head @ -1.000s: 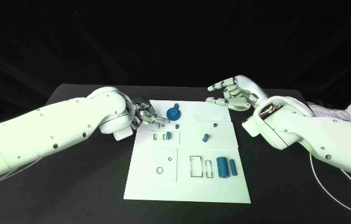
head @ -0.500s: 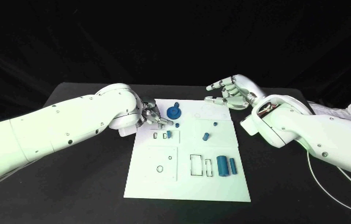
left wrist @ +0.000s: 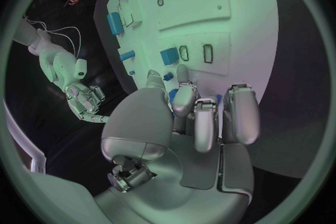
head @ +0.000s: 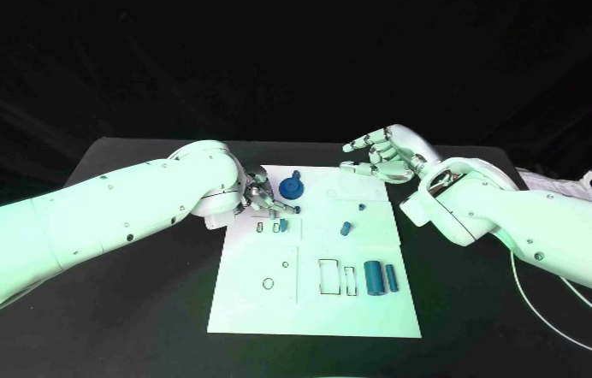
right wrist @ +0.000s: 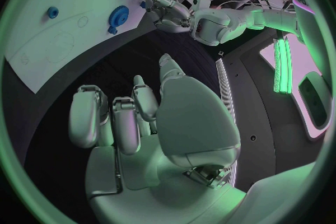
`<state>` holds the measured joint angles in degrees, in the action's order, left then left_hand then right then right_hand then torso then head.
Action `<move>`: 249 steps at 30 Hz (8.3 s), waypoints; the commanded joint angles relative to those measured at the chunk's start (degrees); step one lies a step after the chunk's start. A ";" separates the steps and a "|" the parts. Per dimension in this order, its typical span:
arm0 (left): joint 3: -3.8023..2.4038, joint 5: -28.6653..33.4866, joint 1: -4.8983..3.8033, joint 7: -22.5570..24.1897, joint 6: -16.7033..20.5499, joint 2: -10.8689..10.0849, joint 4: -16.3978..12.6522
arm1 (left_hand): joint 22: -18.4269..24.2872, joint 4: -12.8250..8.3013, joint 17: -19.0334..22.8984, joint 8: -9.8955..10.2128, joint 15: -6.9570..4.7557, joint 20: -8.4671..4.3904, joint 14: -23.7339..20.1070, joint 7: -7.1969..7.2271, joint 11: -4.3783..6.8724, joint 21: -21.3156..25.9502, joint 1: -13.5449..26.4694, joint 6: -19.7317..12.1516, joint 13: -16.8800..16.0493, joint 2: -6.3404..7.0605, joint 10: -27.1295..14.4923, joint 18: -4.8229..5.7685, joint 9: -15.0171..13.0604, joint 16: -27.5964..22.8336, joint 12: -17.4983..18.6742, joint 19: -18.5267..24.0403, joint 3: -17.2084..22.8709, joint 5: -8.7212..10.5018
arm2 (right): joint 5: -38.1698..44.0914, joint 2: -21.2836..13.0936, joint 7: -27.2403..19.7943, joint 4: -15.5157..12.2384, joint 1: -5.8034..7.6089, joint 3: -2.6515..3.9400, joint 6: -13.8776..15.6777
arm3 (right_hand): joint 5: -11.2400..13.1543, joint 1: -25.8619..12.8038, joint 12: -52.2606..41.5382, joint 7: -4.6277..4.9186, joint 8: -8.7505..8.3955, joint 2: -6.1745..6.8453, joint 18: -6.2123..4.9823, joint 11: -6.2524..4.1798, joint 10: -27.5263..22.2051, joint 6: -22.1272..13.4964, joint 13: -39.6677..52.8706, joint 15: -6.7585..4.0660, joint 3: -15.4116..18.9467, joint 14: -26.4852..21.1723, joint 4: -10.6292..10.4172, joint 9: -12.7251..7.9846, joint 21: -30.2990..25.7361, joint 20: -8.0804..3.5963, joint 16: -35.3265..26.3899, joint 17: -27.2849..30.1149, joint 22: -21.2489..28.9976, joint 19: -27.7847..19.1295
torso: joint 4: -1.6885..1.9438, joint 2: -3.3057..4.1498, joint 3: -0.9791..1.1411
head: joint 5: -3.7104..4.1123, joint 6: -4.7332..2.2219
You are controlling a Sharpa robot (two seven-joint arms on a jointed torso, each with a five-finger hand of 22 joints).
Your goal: Assemble the parts on the task board
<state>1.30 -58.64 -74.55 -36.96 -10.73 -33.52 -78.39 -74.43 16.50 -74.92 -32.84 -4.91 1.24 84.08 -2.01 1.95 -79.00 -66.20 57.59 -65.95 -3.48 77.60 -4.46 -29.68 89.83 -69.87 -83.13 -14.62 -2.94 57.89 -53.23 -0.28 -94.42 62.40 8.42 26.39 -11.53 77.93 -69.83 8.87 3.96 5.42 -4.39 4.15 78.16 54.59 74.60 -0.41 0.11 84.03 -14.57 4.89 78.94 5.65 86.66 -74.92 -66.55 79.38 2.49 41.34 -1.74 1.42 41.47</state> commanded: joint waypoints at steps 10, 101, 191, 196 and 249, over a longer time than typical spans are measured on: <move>0.34 -0.35 -0.22 -0.28 -3.67 1.68 1.09 | -0.30 -0.01 -15.08 -0.96 -0.43 -0.26 5.92 0.20 0.13 -0.52 -1.02 -0.66 -0.63 -0.59 0.56 0.90 -0.94 0.17 -0.73 -0.08 -0.54 0.16 | 0.17 0.35 0.13 0.15 -0.07 -0.02 -1.11 | -0.46 -0.77 0.27 -0.05 0.15 -0.13 -0.28 -0.31 -0.02 0.28 -0.08 -0.12 0.87 4.50 -0.28 0.02 -0.31 -0.21 -0.29 -8.71 0.17 -0.41 | 0.13 -0.02 -0.01 | 0.23 0.45; 0.32 -9.24 3.85 0.84 7.25 -2.33 -5.48 | -3.12 -8.33 -15.08 -2.26 -0.36 -0.16 5.92 0.07 0.20 -0.74 -7.89 -4.42 -1.60 13.36 1.57 1.12 -11.43 0.17 -0.42 -0.60 54.01 -6.43 | -0.12 0.80 -0.14 0.90 -0.86 -0.11 -2.96 | -0.73 -0.85 0.19 -0.07 0.13 -0.60 -0.32 -0.33 0.04 0.31 -0.09 -0.14 1.21 4.49 -0.44 0.00 -0.42 -0.23 -0.37 -8.60 0.37 -0.46 | 0.54 0.07 0.08 | 0.05 1.53; 0.29 -15.19 9.41 8.44 30.17 -7.58 -11.91 | -5.59 -10.69 -15.08 -2.48 -0.87 -0.62 5.92 1.02 0.97 -2.44 -4.89 -2.05 -3.40 14.00 3.39 1.70 -12.35 0.17 -2.21 -1.96 54.27 -3.53 | -0.69 0.41 -0.77 1.18 -1.66 -0.12 -3.82 | -0.81 -1.00 0.16 -0.09 0.15 -0.98 -0.34 -0.35 0.04 0.41 -0.11 -0.15 1.51 4.46 -0.60 0.01 -0.50 -0.24 -0.47 -8.46 0.51 -0.51 | 0.48 0.11 0.14 | 0.09 2.36; 0.29 -17.03 9.79 8.33 30.11 -7.34 -11.74 | -5.60 -10.69 -15.08 -2.47 -0.88 -0.62 5.92 1.02 0.97 -2.44 -4.89 -2.05 -3.41 13.99 3.40 1.70 -12.35 0.17 -2.21 -1.96 54.27 -3.46 | -0.72 0.39 -0.79 1.18 -1.67 -0.12 -3.85 | -0.81 -1.00 0.16 -0.09 0.15 -0.98 -0.34 -0.35 0.04 0.41 -0.11 -0.15 1.51 4.46 -0.60 0.01 -0.50 -0.24 -0.47 -8.46 0.51 -0.51 | 0.52 0.15 0.13 | 0.25 2.41; 0.11 -21.59 10.06 3.97 19.21 -8.24 -13.47 | -5.61 -11.02 -15.08 -2.27 -0.87 -0.63 5.92 1.05 0.99 -2.41 -5.14 -1.99 -3.44 14.37 3.43 1.70 -12.31 0.17 -2.21 -1.97 54.14 -2.92 | -2.95 0.44 -0.91 1.78 -1.99 -0.12 -5.02 | -0.89 -1.34 0.09 -0.10 0.15 -1.55 -0.38 -0.35 0.06 0.47 -0.11 -0.17 1.83 4.45 -0.90 0.00 -0.63 -0.26 -0.51 -8.43 0.73 -0.58 | 0.57 0.06 0.16 | 0.51 3.28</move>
<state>1.10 -81.08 -64.80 -32.02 11.11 -41.80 -91.86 -74.94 13.24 -74.91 -34.99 -5.42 0.83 83.98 -1.83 2.94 -81.21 -70.84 54.57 -69.32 10.83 80.45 -3.14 -41.92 89.83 -71.70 -83.94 31.96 -6.10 54.95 -52.83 -0.63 -92.60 60.47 8.30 22.23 -12.19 76.68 -69.84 8.86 3.96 4.15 -4.39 4.15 78.16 54.58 74.54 -0.41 1.66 84.02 -15.50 4.88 78.51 5.45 86.44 -74.90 -65.87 79.18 3.04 41.41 -1.61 1.90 44.79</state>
